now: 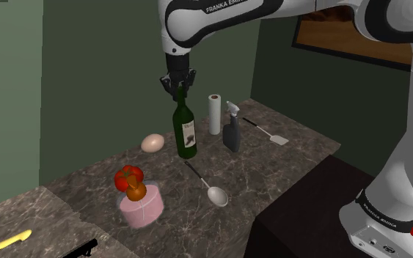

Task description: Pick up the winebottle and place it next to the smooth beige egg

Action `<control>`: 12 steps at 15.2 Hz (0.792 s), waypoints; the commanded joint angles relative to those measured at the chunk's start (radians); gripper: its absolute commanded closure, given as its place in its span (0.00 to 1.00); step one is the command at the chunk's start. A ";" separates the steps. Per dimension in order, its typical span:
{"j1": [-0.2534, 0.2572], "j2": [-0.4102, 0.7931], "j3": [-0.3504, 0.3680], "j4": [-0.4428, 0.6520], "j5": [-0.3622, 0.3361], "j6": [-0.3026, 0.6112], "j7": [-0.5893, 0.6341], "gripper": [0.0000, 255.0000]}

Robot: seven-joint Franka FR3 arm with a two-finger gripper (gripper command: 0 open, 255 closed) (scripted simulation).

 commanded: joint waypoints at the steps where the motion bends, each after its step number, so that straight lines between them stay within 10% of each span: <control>1: 0.000 0.000 0.000 -0.004 0.000 0.005 0.000 1.00; 6: 0.000 0.000 0.000 -0.004 0.000 0.005 0.000 1.00; 7: 0.000 0.000 0.000 -0.004 0.000 0.005 0.001 0.00; 12: 0.000 -0.001 0.000 -0.004 0.000 0.005 0.000 0.00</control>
